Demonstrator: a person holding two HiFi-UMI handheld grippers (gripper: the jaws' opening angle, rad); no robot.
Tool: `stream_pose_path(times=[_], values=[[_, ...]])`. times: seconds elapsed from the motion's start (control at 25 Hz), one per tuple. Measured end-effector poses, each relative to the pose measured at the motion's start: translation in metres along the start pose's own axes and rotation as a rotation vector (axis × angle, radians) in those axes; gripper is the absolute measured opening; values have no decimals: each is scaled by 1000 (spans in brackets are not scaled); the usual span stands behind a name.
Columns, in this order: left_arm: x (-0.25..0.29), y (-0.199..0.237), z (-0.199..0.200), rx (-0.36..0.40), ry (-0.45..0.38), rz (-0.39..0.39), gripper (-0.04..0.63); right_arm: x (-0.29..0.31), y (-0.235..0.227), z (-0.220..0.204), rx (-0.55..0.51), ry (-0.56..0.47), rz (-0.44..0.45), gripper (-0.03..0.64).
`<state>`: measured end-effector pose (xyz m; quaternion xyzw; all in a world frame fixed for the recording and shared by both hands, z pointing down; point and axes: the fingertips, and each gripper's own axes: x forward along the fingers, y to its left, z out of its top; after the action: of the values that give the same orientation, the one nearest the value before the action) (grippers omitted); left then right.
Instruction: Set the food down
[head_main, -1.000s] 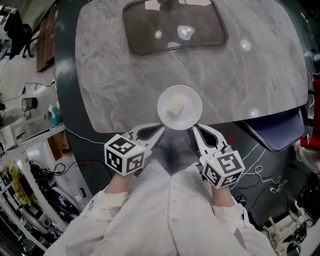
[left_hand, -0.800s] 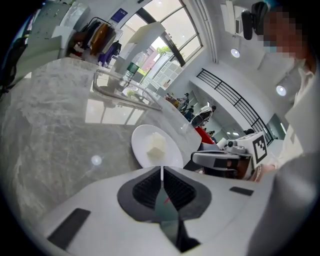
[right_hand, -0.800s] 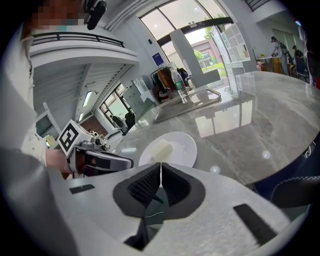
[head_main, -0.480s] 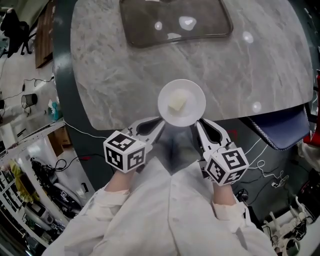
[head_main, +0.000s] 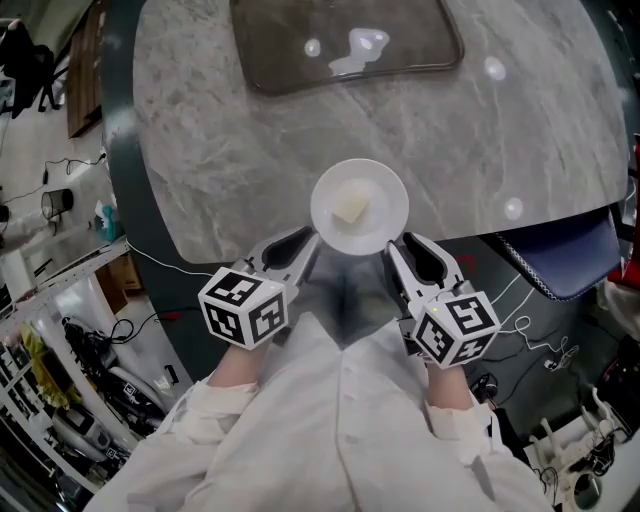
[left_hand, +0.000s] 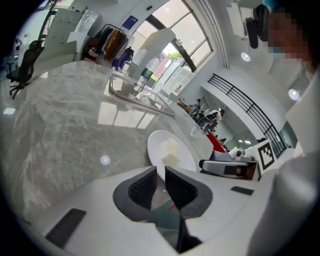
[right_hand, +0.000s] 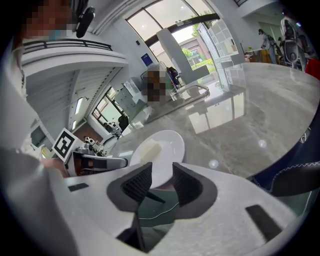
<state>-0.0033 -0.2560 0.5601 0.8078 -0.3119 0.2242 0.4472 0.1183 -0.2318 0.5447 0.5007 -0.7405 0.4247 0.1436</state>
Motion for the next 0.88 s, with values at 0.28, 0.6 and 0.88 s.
stream_pose_path(times=[0.28, 0.6, 0.88], values=[[3, 9, 2, -60, -8, 24, 114, 5, -11, -4, 12, 20, -47, 91], [7, 10, 5, -90, -12, 30, 120, 12, -16, -9, 25, 53, -45, 92], [9, 6, 4, -95, -2, 10, 120, 14, -17, -8, 33, 57, -45, 92]])
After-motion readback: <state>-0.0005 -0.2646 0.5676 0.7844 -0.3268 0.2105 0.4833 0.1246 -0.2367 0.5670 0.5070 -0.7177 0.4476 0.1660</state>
